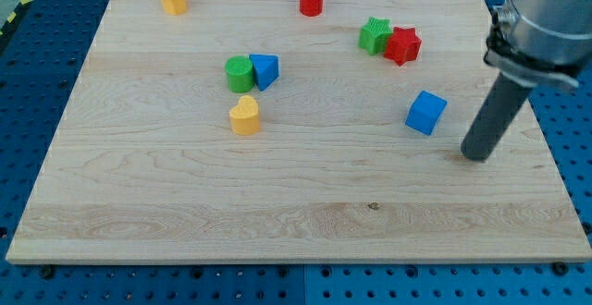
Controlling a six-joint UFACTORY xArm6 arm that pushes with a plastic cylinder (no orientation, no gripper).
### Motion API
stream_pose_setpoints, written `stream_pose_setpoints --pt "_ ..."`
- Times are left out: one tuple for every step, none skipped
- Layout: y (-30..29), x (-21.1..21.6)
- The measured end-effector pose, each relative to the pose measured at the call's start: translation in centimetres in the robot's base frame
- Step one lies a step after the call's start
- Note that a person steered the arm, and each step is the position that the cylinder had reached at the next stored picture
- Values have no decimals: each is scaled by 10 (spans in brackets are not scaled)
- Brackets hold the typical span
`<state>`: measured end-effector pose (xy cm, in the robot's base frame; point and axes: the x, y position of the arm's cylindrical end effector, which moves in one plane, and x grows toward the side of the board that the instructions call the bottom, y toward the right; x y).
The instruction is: Push the blue cube into the red star
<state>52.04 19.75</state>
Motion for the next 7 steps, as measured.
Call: stream_pose_setpoints --pt "-32 -5" --pt "-7 -70" --pt "46 -131" --pt "64 -134" --pt "73 -84" --pt "52 -17" --pt "-9 6"
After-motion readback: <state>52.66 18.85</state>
